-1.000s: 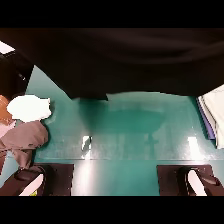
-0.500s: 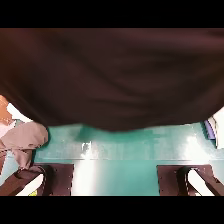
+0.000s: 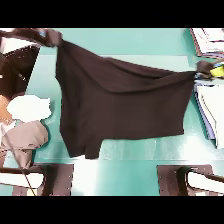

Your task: Fold the shirts.

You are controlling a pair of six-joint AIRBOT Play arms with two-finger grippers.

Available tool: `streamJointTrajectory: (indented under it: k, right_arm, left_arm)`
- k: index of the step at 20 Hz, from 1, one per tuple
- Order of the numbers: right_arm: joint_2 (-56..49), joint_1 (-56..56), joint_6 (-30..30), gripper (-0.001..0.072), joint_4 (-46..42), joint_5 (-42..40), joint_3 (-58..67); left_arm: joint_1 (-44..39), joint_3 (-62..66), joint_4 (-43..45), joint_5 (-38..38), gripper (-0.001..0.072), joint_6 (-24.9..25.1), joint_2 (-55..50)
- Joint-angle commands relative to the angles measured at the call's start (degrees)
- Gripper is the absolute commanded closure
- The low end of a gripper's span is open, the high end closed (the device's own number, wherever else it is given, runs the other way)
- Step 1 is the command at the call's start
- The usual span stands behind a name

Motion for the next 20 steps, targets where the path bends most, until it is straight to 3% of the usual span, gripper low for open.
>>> streamJointTrajectory:
  k: [1, 2, 3, 4, 7, 10, 15, 20]
  right_arm:
    - [-9.3, 1.4, 0.2, 0.0689, 0.2, -7.5, -0.2]
    - [-11.5, 1.0, -1.0, 0.0628, 1.5, -6.7, 1.6]
    - [-13.5, 0.3, -2.3, 0.0415, 3.8, -5.5, 3.9]
    - [-15.0, -0.6, -3.3, 0.0337, 6.8, -4.0, 6.2]
    - [-14.9, -3.6, -8.4, 0.0337, 16.9, 0.1, 7.9]
    - [-8.0, -6.1, -11.4, 0.0337, 18.2, 0.2, -0.9]
    - [6.3, -9.9, -13.2, 0.0337, 21.0, 0.4, -20.5]
    - [15.3, -10.0, -13.5, 0.0324, 23.0, -0.3, -30.4]
  left_arm:
    - [0.1, -0.2, -0.1, 2.9, 0.0679, -0.3, -8.2]
    - [0.1, -0.2, 0.0, 3.0, 0.0573, -0.3, -8.4]
    - [0.2, 0.0, 0.3, 2.7, 0.0267, -0.3, -8.4]
    - [0.5, 0.6, 0.3, 1.1, 0.0179, -0.3, -8.2]
    - [4.0, 2.6, -1.2, -10.6, 0.0179, -0.3, -7.0]
    - [8.0, -0.9, -6.6, -20.7, 0.0179, 1.0, -3.8]
    - [10.4, -27.6, -6.7, -17.7, 0.0178, 2.9, 11.1]
    - [10.4, -54.5, -4.3, -10.3, 0.0177, 3.1, 23.1]
